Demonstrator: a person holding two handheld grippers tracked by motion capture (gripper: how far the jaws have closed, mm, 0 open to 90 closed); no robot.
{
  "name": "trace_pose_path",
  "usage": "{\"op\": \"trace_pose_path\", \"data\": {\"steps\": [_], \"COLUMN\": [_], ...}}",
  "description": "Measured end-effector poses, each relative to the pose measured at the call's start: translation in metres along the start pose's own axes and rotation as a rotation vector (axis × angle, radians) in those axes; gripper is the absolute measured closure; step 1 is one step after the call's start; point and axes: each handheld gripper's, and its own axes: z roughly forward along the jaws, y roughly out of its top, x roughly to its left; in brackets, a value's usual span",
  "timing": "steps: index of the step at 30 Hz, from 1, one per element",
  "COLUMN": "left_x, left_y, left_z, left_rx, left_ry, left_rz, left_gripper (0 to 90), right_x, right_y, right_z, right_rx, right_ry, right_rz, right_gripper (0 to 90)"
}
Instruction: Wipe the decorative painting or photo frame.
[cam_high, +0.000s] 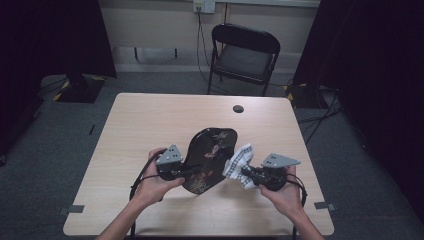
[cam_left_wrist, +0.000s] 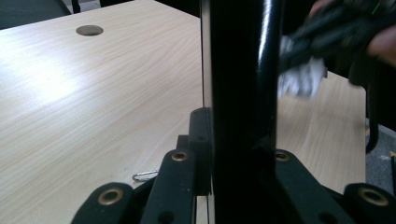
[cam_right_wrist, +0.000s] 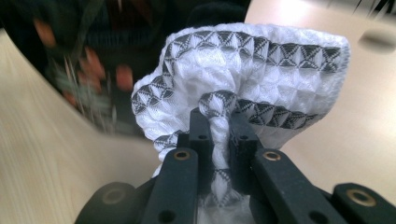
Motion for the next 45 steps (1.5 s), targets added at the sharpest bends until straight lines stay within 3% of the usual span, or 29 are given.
{"op": "trace_pose_path", "data": {"steps": [4, 10, 13, 15, 23, 30, 38, 43, 45], "left_x": [0.000, 0.000, 0.000, 0.000, -0.001, -0.003, -0.003, -0.005, -0.004], "left_y": [0.000, 0.000, -0.001, -0.001, -0.001, -0.001, -0.001, -0.001, -0.001], "left_z": [0.000, 0.000, 0.000, -0.001, 0.000, 0.001, 0.000, 0.000, 0.000], "left_rx": [0.000, 0.002, -0.001, 0.000, -0.005, -0.007, -0.005, -0.006, -0.006], "left_ry": [-0.003, -0.003, -0.004, 0.002, 0.005, -0.003, 0.000, -0.007, -0.004], "left_rz": [-0.004, -0.010, -0.011, 0.000, -0.014, -0.009, -0.013, -0.016, -0.017], "left_gripper": [80.5, 80.5, 80.5, 80.4, 80.2, 80.3, 80.0, 80.2, 80.2], "right_x": [0.001, 0.008, 0.016, 0.021, 0.025, 0.022, 0.028, 0.023, 0.022], "right_y": [0.028, 0.070, 0.080, 0.082, 0.071, 0.074, 0.069, 0.074, 0.072], "right_z": [-0.012, -0.009, -0.004, 0.003, 0.022, 0.014, 0.024, 0.013, 0.015], "right_rx": [-0.084, -0.210, -0.229, -0.229, -0.191, -0.247, -0.184, -0.248, -0.237], "right_ry": [-0.004, 0.016, 0.026, 0.019, 0.068, 0.046, 0.069, 0.037, 0.036], "right_rz": [-0.019, -0.042, -0.067, -0.093, -0.103, -0.093, -0.104, -0.082, -0.081], "right_gripper": [83.6, 83.6, 83.6, 83.6, 83.5, 83.4, 83.4, 83.3, 83.3]}}
